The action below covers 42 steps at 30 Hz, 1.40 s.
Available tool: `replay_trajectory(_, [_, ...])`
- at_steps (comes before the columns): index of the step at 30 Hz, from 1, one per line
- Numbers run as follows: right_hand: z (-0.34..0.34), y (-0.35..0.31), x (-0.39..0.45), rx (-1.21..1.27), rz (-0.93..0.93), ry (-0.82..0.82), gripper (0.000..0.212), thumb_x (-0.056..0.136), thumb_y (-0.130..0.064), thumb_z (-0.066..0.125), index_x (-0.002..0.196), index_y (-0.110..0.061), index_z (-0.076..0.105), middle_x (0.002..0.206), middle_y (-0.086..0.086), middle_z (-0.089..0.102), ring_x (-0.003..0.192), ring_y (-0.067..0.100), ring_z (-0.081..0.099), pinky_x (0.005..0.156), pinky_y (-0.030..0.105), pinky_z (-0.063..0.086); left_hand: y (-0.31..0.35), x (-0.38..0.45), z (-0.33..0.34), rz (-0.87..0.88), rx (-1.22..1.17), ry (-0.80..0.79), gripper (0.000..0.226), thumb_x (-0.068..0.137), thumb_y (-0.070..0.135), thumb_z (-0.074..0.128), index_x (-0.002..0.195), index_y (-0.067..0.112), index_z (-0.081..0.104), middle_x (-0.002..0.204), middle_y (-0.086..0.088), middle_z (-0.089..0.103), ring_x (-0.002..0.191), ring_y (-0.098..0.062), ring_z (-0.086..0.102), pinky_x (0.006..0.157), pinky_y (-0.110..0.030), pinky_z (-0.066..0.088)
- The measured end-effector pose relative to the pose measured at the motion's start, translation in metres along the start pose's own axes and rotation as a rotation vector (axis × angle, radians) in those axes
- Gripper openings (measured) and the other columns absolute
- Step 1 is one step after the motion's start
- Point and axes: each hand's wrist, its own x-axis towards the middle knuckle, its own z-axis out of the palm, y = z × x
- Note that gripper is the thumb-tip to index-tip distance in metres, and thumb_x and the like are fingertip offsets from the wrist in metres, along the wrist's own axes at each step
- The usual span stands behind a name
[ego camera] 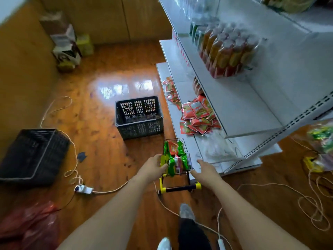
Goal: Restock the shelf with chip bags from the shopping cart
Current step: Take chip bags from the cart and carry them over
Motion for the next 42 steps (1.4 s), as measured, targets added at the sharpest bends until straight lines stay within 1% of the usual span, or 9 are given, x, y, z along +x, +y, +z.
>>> replay_trajectory(5, [0.011,-0.001,0.067,0.014,0.015,-0.063,0.070,0.092,-0.043,0.054,0.150,-0.015,0.028,0.150,0.010,0.040,0.138,0.028,0.038,0.109,0.037,0.035,-0.020,0.061,0.000,-0.074,0.037,-0.008,0.064,0.092,0.047,0.057,0.149,0.024,0.035,0.141,-0.011,0.048,0.126,-0.028,0.052,0.101,-0.039,0.048])
replay_trajectory(12, [0.030,0.003,0.151,0.028,0.003,-0.127,0.061,0.091,-0.032,0.060,0.145,-0.017,0.038,0.143,0.012,0.047,0.130,0.027,0.047,0.102,0.031,0.039,-0.050,0.141,0.024,-0.153,0.083,-0.058,0.064,0.091,0.047,0.055,0.148,0.025,0.035,0.140,-0.011,0.046,0.121,-0.030,0.056,0.102,-0.042,0.047])
replay_trajectory(20, [0.108,0.015,0.265,0.081,0.055,-0.194,0.064,0.088,-0.038,0.059,0.145,-0.025,0.035,0.143,0.007,0.047,0.126,0.024,0.050,0.104,0.038,0.043,-0.094,0.255,0.090,-0.168,0.120,-0.079,0.058,0.087,0.045,0.058,0.141,0.033,0.042,0.127,-0.008,0.049,0.108,-0.029,0.063,0.090,-0.042,0.055])
replay_trajectory(25, [0.174,0.024,0.349,0.116,0.057,-0.177,0.065,0.088,-0.040,0.056,0.148,-0.026,0.033,0.153,0.002,0.036,0.139,0.022,0.038,0.110,0.039,0.037,-0.122,0.333,0.154,-0.212,0.168,-0.049,0.044,0.086,0.047,0.061,0.124,0.027,0.052,0.116,-0.007,0.049,0.100,-0.033,0.063,0.080,-0.041,0.054])
replay_trajectory(29, [0.194,0.033,0.381,0.141,0.077,-0.135,0.060,0.089,-0.035,0.054,0.146,-0.025,0.036,0.149,0.003,0.042,0.135,0.023,0.042,0.109,0.042,0.040,-0.131,0.360,0.181,-0.177,0.190,-0.053,0.015,0.085,0.023,0.057,0.095,0.013,0.063,0.097,-0.010,0.063,0.093,-0.035,0.063,0.075,-0.041,0.053])
replay_trajectory(32, [0.183,0.038,0.379,0.141,0.104,-0.095,0.057,0.090,-0.032,0.055,0.145,-0.023,0.040,0.147,0.003,0.046,0.132,0.024,0.046,0.106,0.040,0.043,-0.123,0.358,0.173,-0.148,0.228,-0.049,0.005,0.084,0.008,0.056,0.080,0.007,0.059,0.094,-0.016,0.065,0.092,-0.038,0.062,0.067,-0.040,0.044])
replay_trajectory(34, [0.169,0.036,0.372,0.130,0.110,-0.093,0.057,0.090,-0.030,0.055,0.145,-0.023,0.039,0.147,0.003,0.046,0.131,0.024,0.048,0.104,0.039,0.044,-0.110,0.350,0.156,-0.107,0.249,-0.029,0.008,0.084,0.005,0.054,0.076,0.007,0.053,0.094,-0.018,0.063,0.092,-0.039,0.060,0.066,-0.040,0.040])
replay_trajectory(39, [0.137,0.014,0.349,0.065,0.049,-0.205,0.065,0.089,-0.029,0.059,0.148,-0.019,0.033,0.148,0.009,0.042,0.134,0.027,0.043,0.108,0.039,0.040,-0.078,0.327,0.100,-0.016,0.332,0.038,0.005,0.086,0.003,0.051,0.084,0.005,0.055,0.097,-0.016,0.060,0.094,-0.040,0.059,0.068,-0.040,0.041])
replay_trajectory(42, [0.115,-0.002,0.334,0.061,0.017,-0.178,0.067,0.087,-0.026,0.063,0.146,-0.015,0.033,0.145,0.011,0.041,0.132,0.028,0.044,0.106,0.039,0.041,-0.061,0.314,0.062,0.028,0.396,0.043,0.008,0.086,0.004,0.054,0.091,0.006,0.060,0.101,-0.014,0.062,0.096,-0.037,0.060,0.071,-0.039,0.045])
